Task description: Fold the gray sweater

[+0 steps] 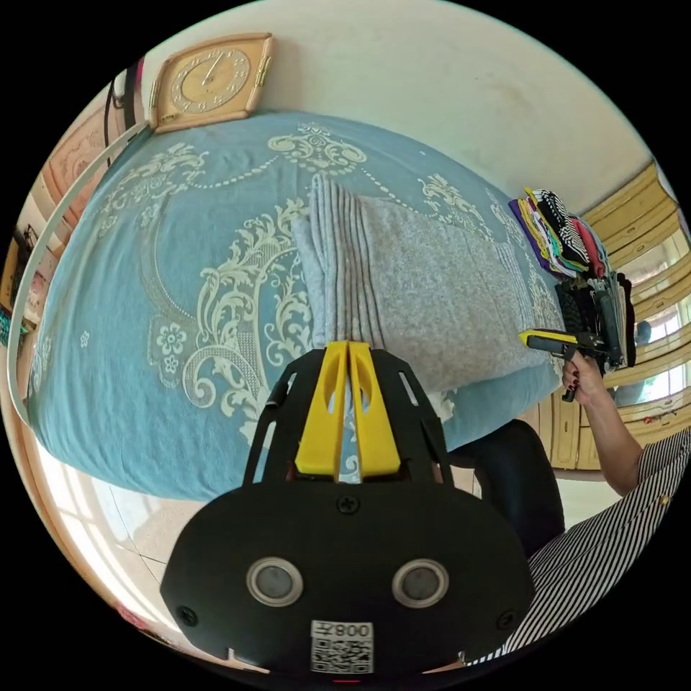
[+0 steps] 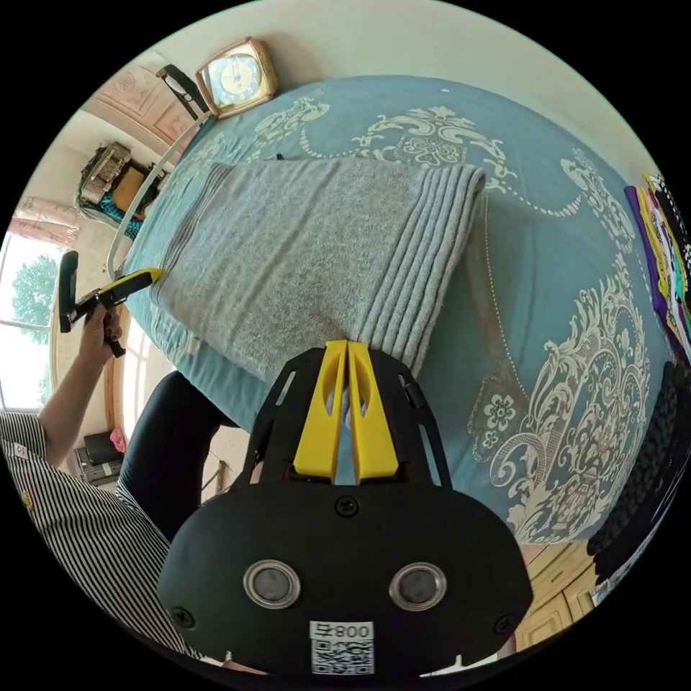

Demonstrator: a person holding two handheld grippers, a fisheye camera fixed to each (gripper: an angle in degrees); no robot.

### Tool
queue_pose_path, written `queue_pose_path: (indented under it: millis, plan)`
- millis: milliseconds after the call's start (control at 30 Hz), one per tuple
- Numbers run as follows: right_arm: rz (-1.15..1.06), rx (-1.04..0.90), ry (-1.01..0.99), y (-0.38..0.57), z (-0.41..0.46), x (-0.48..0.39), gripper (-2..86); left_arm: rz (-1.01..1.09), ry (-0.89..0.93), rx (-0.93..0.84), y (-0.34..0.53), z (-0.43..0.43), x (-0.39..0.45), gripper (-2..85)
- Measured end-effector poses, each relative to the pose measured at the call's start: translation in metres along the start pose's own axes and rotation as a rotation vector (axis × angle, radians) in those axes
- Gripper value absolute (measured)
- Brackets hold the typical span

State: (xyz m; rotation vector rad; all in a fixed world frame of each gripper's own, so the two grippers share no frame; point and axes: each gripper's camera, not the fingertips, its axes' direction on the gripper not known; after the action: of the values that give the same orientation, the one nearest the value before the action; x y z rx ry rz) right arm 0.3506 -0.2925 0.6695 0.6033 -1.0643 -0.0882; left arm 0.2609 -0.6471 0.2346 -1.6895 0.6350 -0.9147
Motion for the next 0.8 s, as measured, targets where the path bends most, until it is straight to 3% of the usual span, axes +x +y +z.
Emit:
queue_pose_path:
  millis: [200, 333, 533, 800]
  plan:
    - [0.004, 0.110, -0.036, -0.016, -0.041, -0.012, 2.4, -0.132, 0.131, 0.110, 0.026, -0.036, -0.061, 5.9]
    - [-0.078, 0.137, -0.140, -0.054, -0.046, -0.056, 9.1, -0.269, 0.310, 0.029, 0.046, -0.008, -0.105, 9.9]
    - [-0.238, 0.101, -0.210, -0.151, -0.010, -0.161, 10.4, -0.324, 0.432, 0.015, 0.052, 0.022, -0.124, 10.4]
    - [-0.291, -0.094, -0.062, -0.241, 0.075, -0.269, 13.6, -0.356, 0.505, 0.037, 0.056, 0.034, -0.149, 9.8]
